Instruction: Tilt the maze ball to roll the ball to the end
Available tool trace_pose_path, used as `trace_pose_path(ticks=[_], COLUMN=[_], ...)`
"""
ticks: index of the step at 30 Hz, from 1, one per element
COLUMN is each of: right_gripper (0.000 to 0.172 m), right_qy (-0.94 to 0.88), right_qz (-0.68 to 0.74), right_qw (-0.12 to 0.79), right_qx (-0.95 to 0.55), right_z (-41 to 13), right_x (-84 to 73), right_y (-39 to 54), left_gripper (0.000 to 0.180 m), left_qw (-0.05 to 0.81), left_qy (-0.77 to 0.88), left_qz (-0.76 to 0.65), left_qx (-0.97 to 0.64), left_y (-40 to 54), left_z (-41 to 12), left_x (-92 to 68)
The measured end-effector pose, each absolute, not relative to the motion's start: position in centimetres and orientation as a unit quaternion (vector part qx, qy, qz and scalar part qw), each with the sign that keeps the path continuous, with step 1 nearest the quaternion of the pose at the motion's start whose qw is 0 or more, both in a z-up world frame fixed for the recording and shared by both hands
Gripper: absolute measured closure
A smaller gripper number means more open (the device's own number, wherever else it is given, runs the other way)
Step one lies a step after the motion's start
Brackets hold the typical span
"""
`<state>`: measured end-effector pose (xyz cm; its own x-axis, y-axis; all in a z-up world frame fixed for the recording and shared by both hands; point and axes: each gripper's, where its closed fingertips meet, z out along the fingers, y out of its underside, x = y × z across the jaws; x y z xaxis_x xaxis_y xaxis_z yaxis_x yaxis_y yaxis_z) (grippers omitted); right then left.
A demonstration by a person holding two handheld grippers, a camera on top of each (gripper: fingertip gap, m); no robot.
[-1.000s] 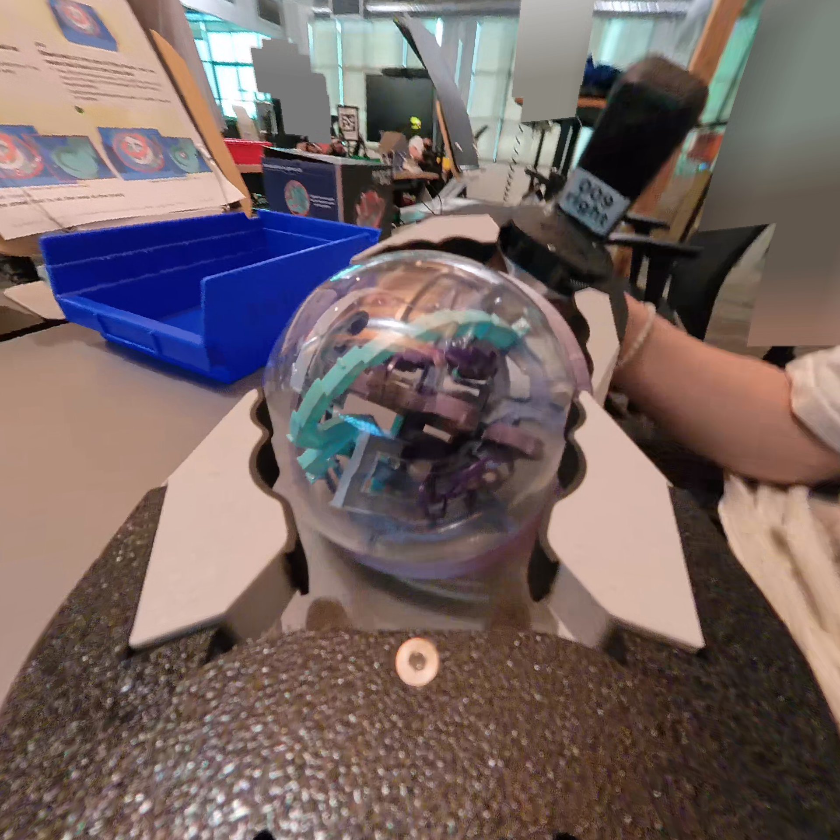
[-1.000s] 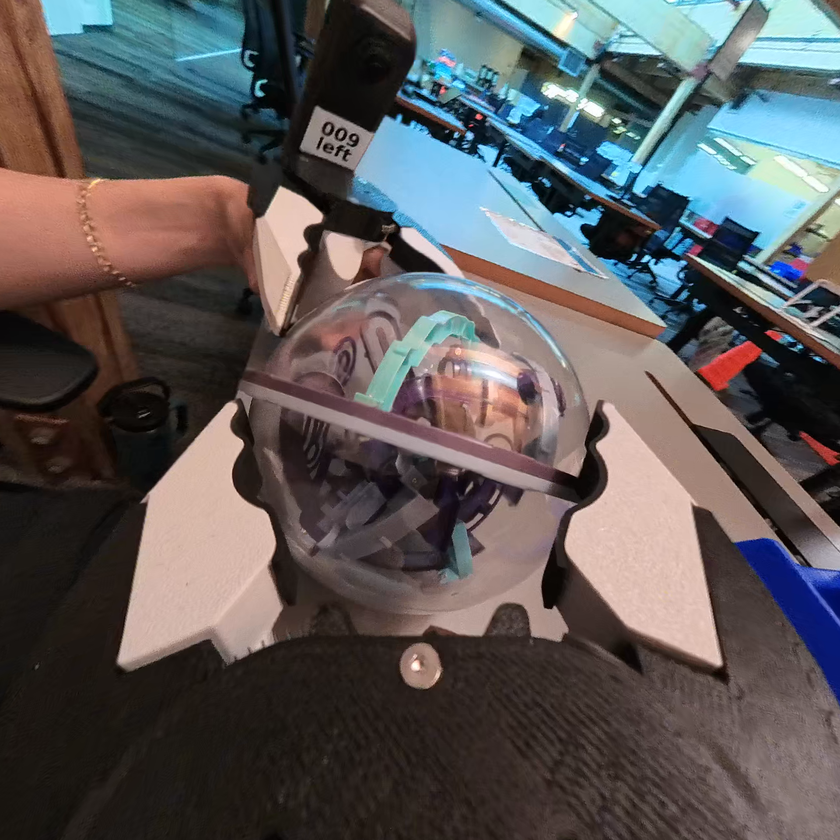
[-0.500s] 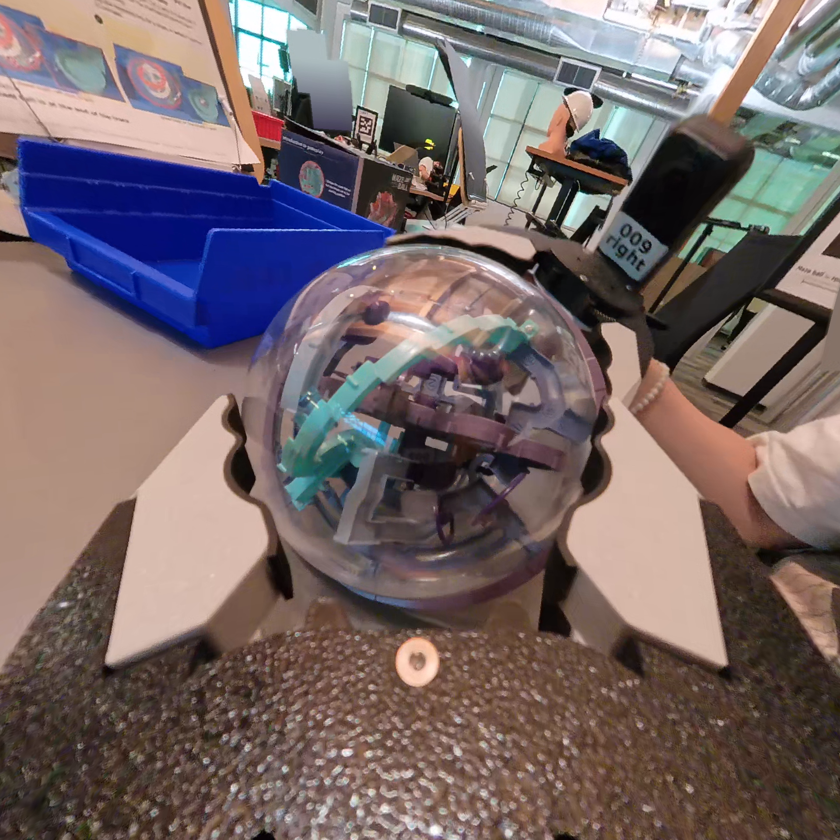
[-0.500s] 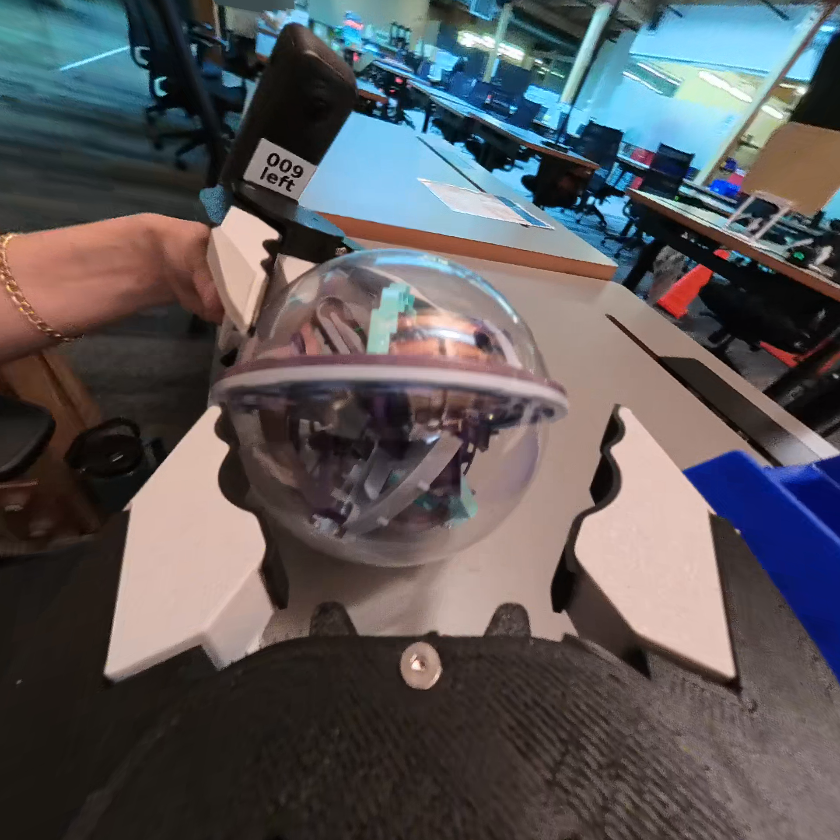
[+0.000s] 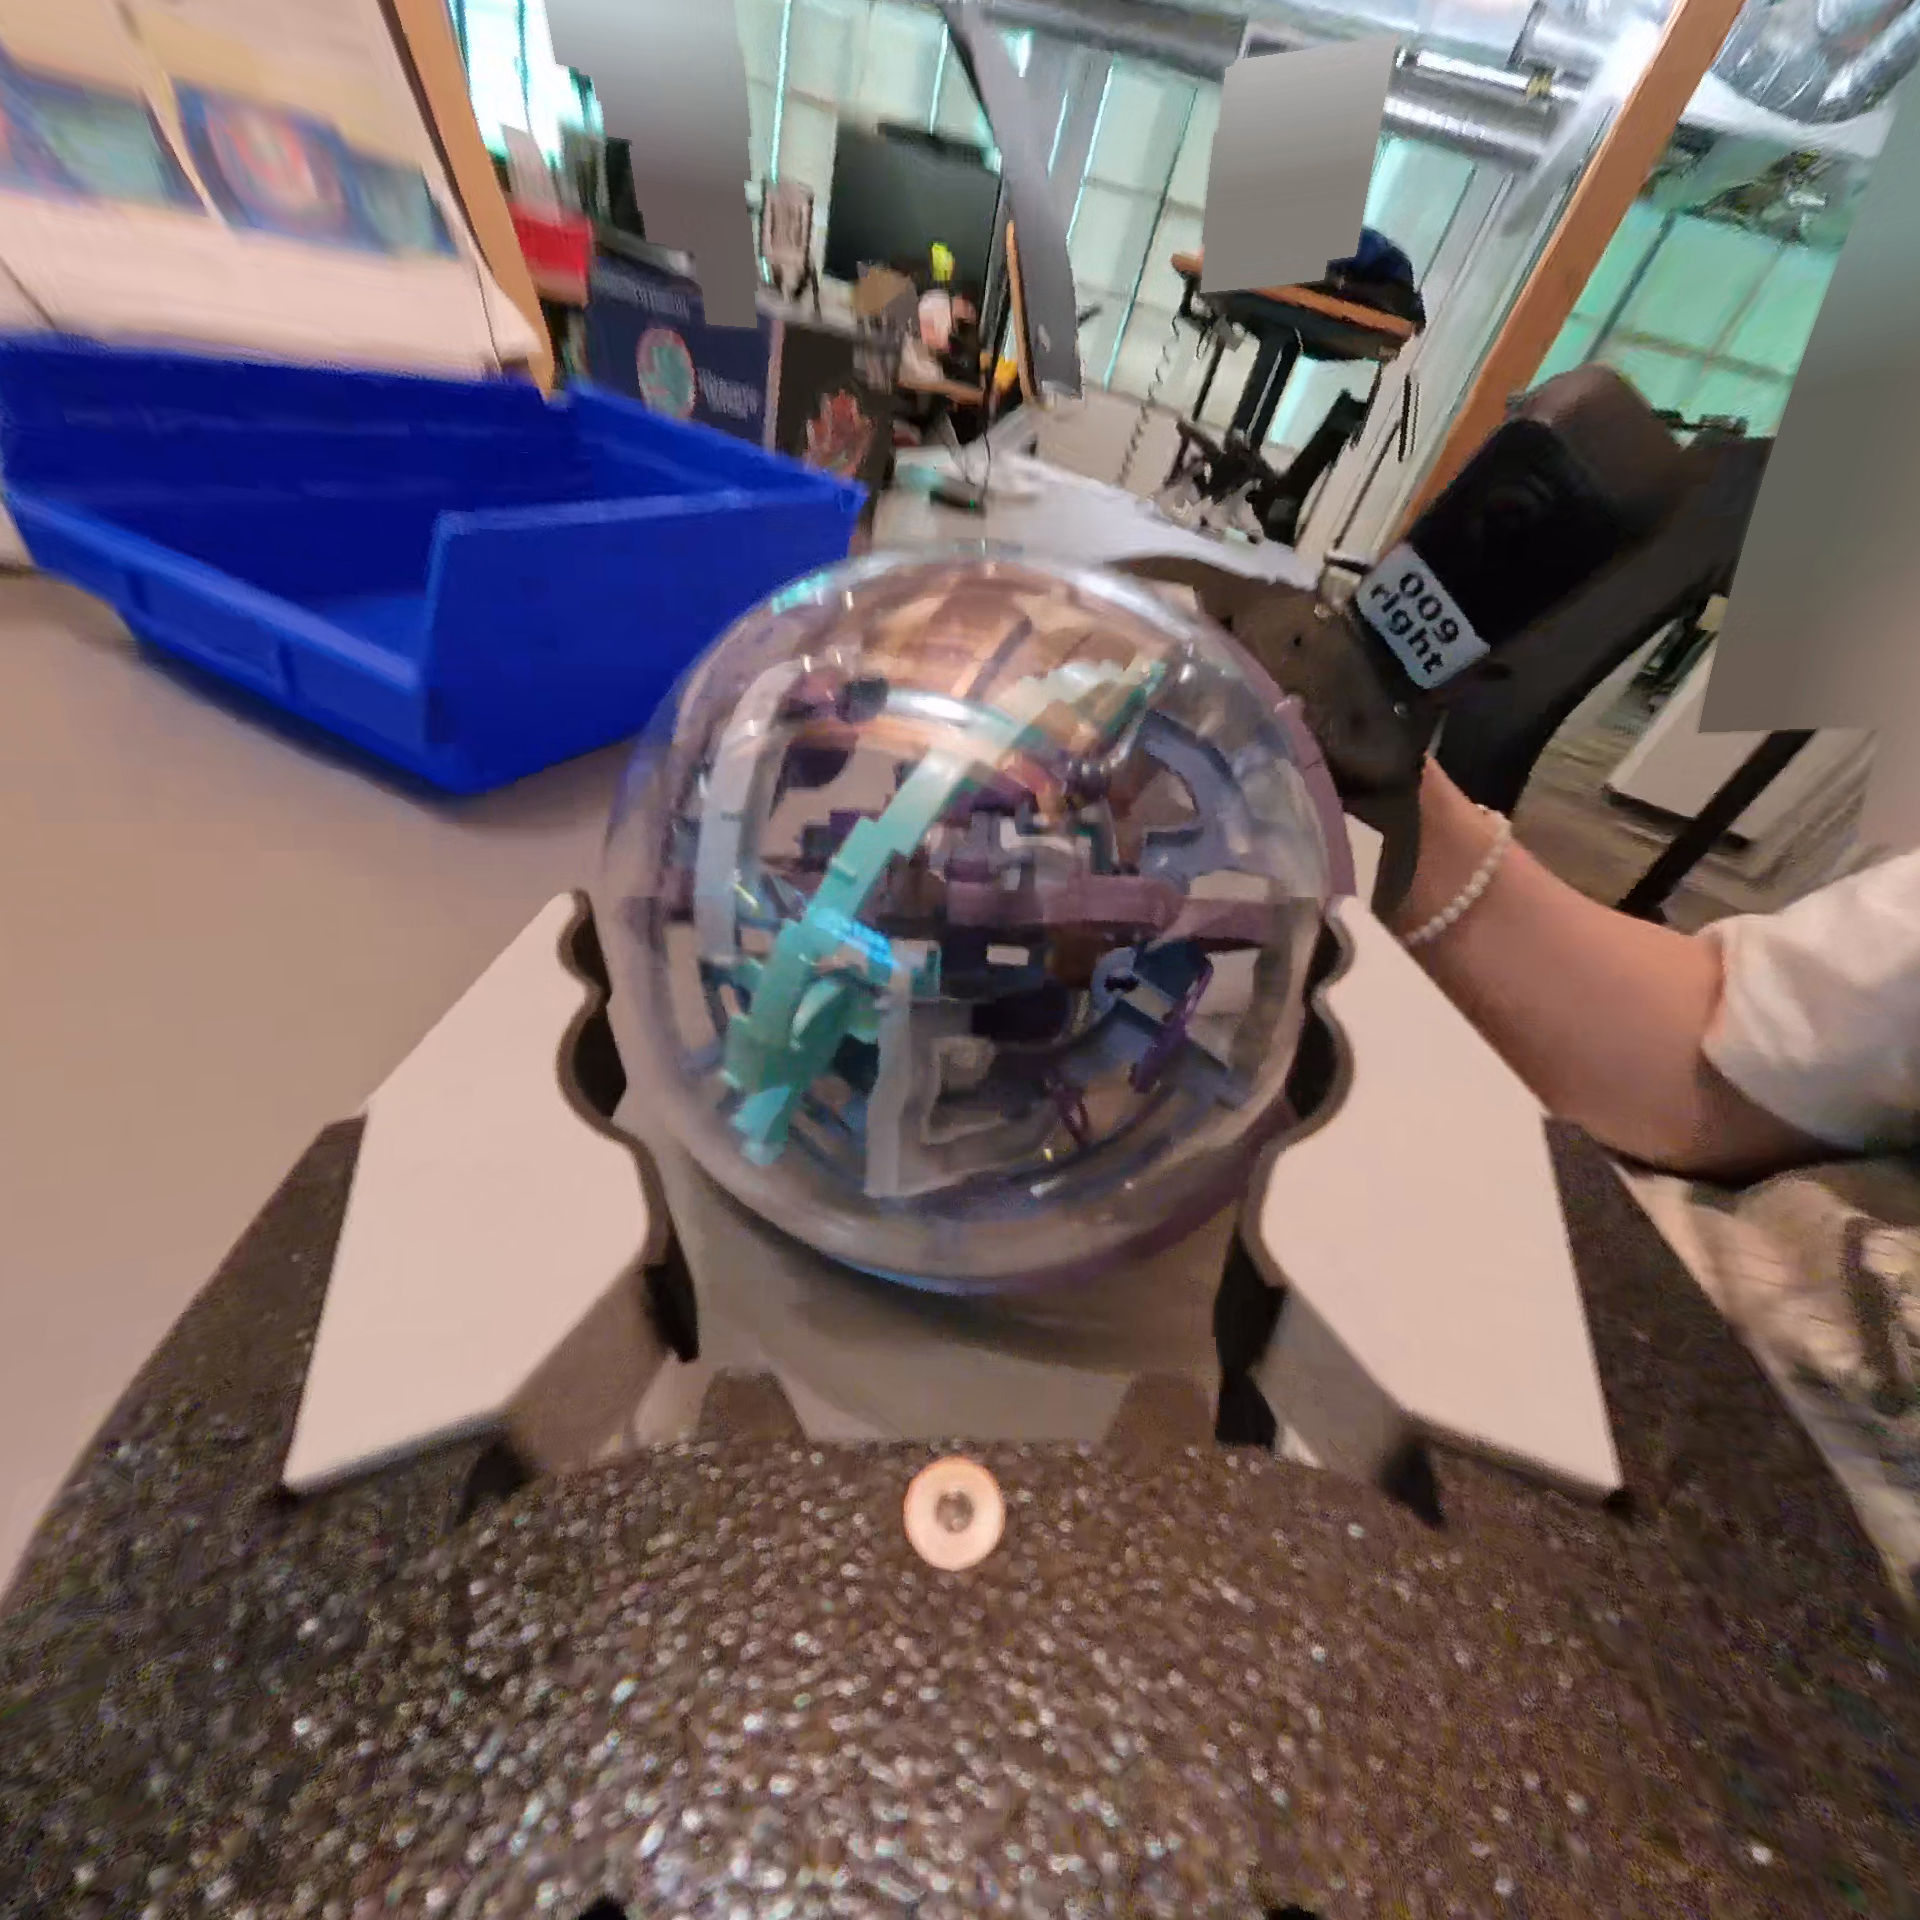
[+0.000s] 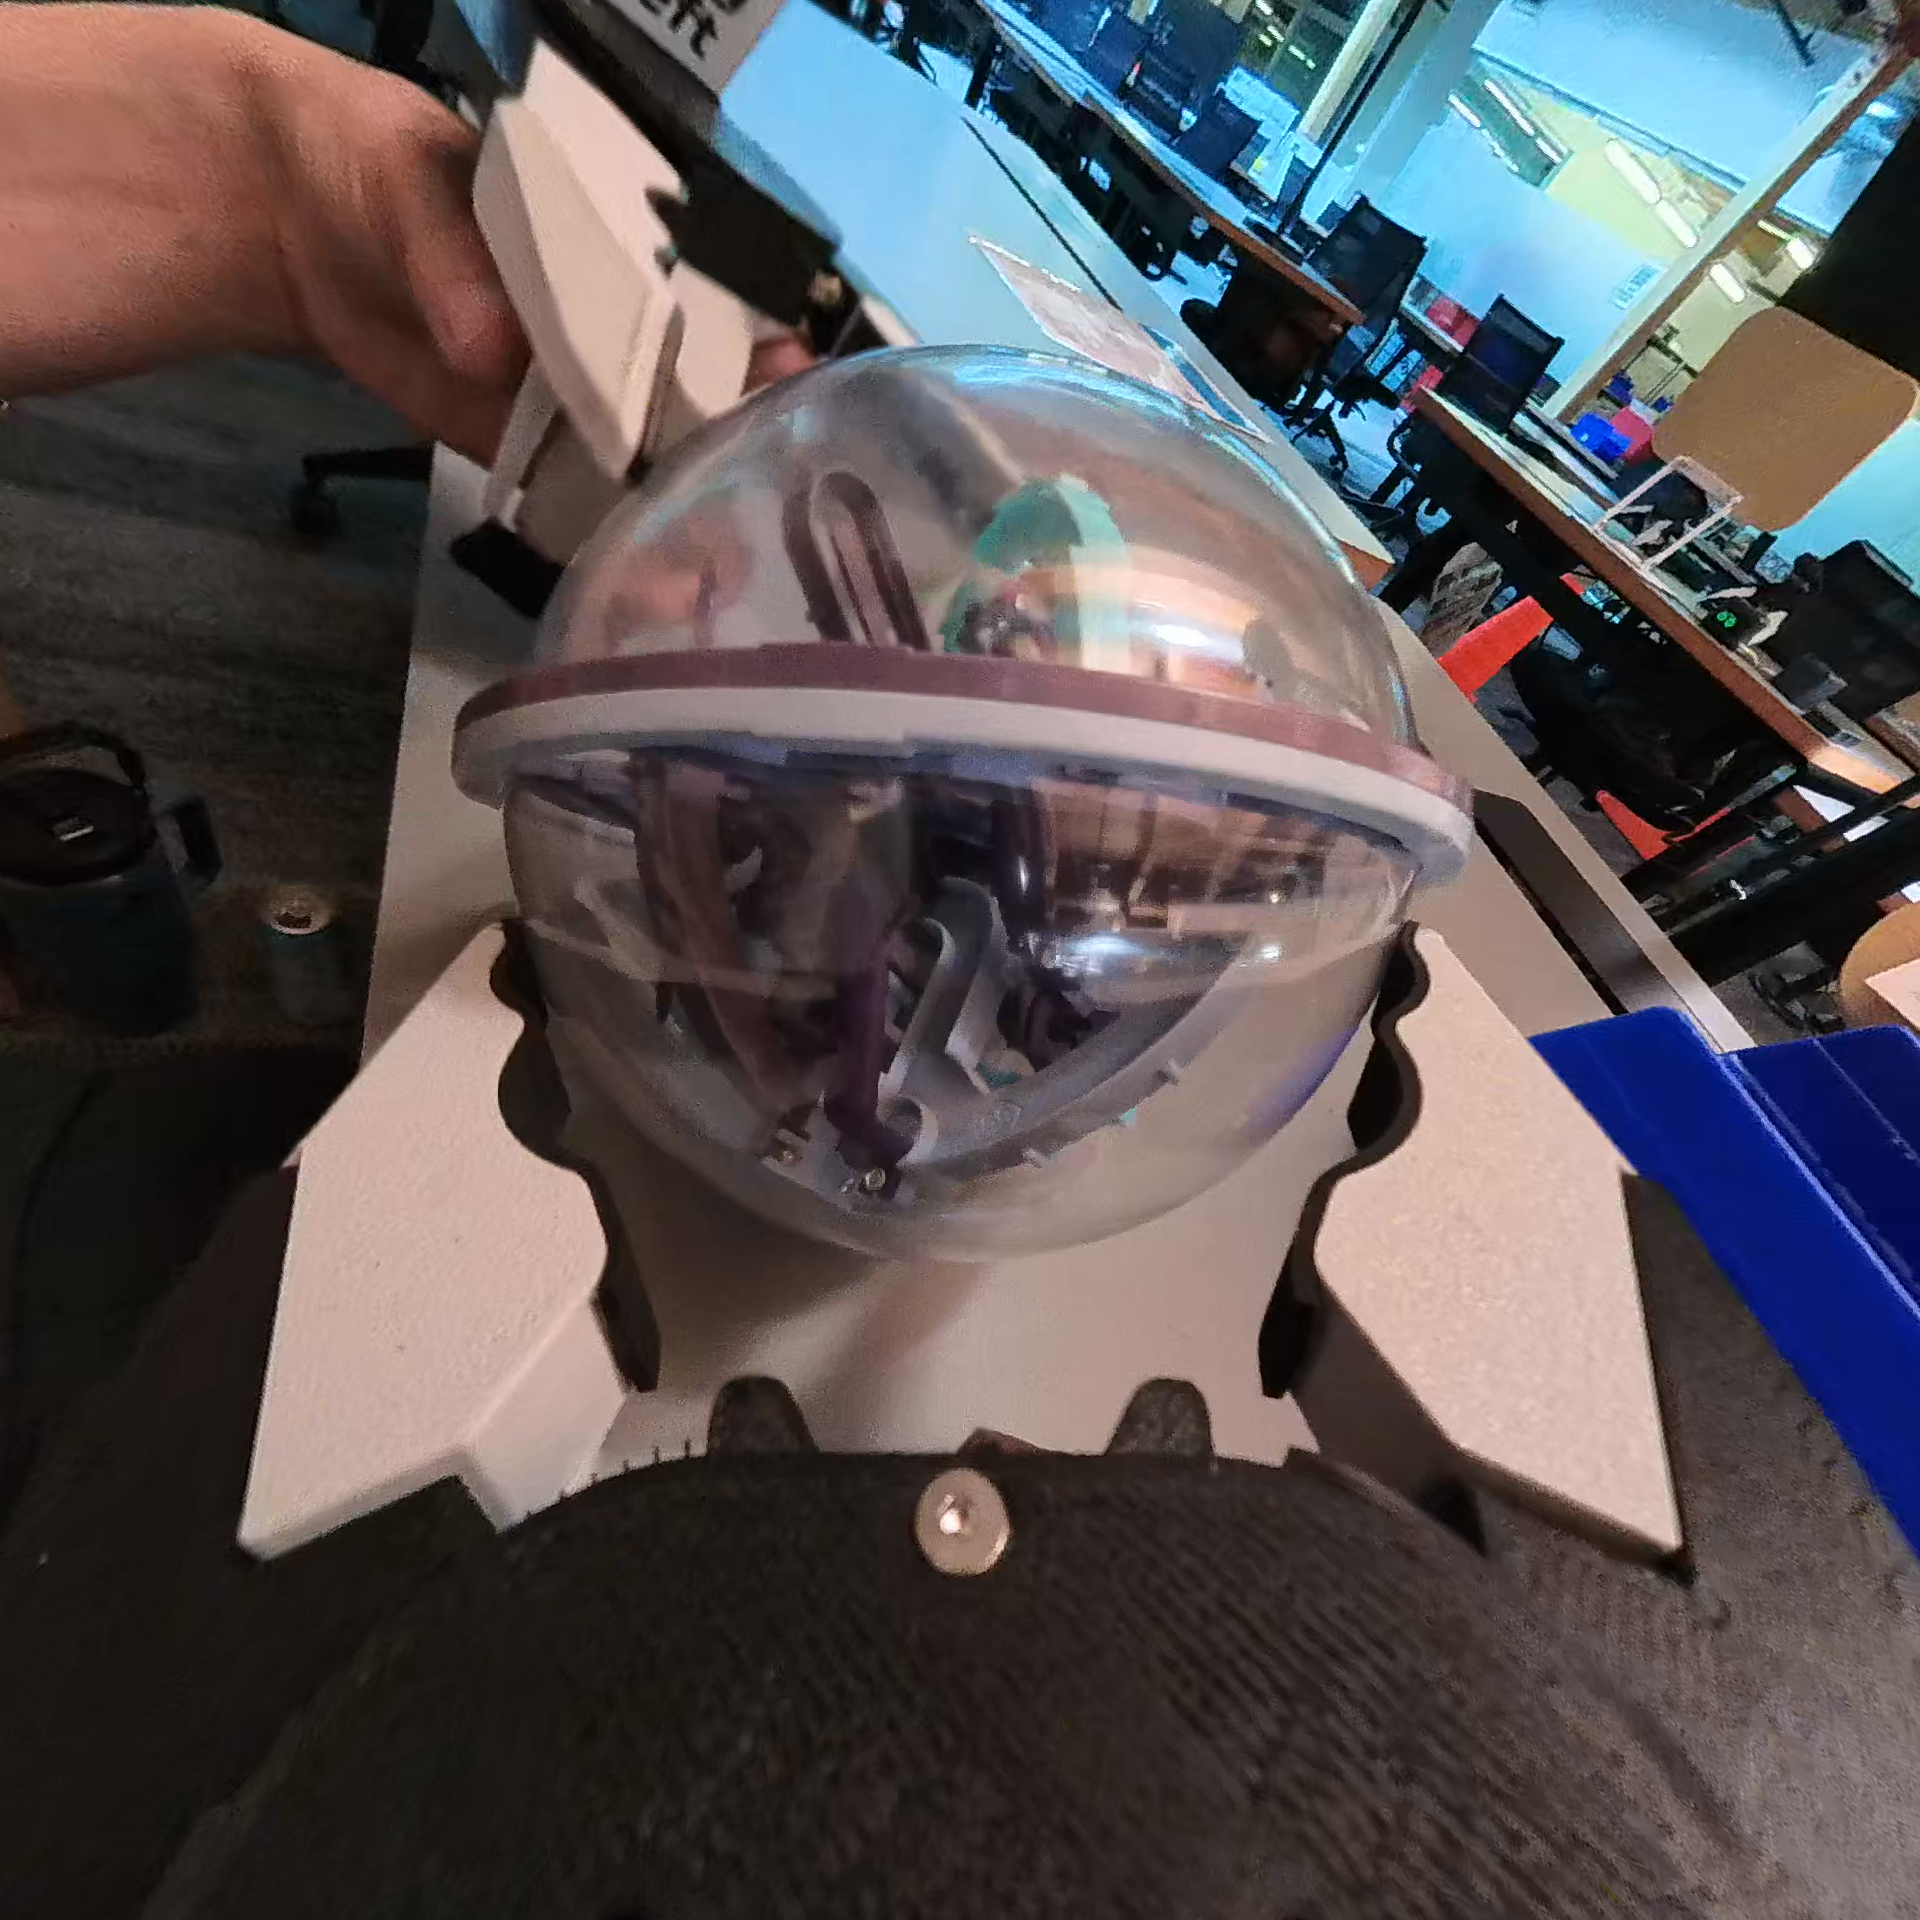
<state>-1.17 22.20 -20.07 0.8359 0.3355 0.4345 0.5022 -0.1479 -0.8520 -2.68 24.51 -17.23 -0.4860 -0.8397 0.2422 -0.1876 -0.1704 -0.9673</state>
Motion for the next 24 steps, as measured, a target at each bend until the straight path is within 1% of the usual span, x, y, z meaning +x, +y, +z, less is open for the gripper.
trace_pose_path(ticks=[3,4,6,10,13,17,20,21,24], right_gripper=[0.023,0.024,0.024,0.025,0.02,0.021,0.022,0.02,0.021], right_qy=[-0.286,-0.291,-0.306,-0.307,-0.276,-0.232,-0.238,-0.249,-0.272], right_qz=[-0.064,-0.061,-0.068,-0.071,-0.073,-0.056,-0.083,-0.088,-0.066], right_qw=[0.589,0.588,0.58,0.575,0.586,0.61,0.616,0.613,0.606], right_qx=[-0.753,-0.752,-0.751,-0.755,-0.758,-0.755,-0.747,-0.745,-0.745], right_z=[-20.0,-20.0,-20.1,-20.1,-19.9,-19.9,-20.1,-20.1,-20.0], right_x=[-1.4,-1.6,-1.8,-1.7,-1.5,-2.2,-2.3,-2.4,-2.4], right_y=[21.8,21.7,21.6,21.5,21.8,21.9,22.2,22.3,22.0], left_gripper=[0.063,0.07,0.073,0.073,0.074,0.074,0.073,0.073,0.073], left_qw=[0.319,0.321,0.308,0.31,0.298,0.29,0.283,0.276,0.267], left_qy=[0.557,0.562,0.574,0.579,0.572,0.567,0.573,0.577,0.601], left_qz=[-0.653,-0.653,-0.657,-0.655,-0.656,-0.655,-0.649,-0.646,-0.628], left_qx=[-0.403,-0.393,-0.378,-0.374,-0.391,-0.407,-0.413,-0.416,-0.415], left_y=[25.1,24.8,24.0,23.9,24.5,25.1,25.0,24.8,24.7], left_z=[-15.0,-15.0,-15.1,-15.2,-15.3,-15.5,-15.7,-15.9,-16.5], left_x=[-3.0,-3.1,-3.4,-3.6,-3.7,-4.0,-4.2,-4.3,-4.9])
